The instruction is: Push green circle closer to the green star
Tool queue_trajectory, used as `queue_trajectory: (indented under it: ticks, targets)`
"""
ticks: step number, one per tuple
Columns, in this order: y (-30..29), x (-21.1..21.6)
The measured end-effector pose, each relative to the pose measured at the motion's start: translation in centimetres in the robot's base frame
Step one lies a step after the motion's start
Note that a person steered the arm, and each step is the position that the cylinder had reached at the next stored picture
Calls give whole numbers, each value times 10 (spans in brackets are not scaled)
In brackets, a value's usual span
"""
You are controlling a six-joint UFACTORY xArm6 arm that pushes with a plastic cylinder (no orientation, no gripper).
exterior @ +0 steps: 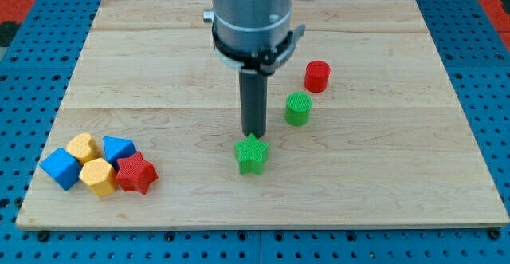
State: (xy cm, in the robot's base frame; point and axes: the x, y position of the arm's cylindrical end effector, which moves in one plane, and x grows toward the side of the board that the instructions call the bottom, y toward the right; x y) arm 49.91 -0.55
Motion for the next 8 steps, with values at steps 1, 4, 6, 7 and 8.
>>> queue_trajectory:
  ticks: [1, 4, 6, 7, 8]
  targets:
    - [0, -10]
    - [37, -99]
    - [77, -18]
    - [78, 5]
    - [88, -1]
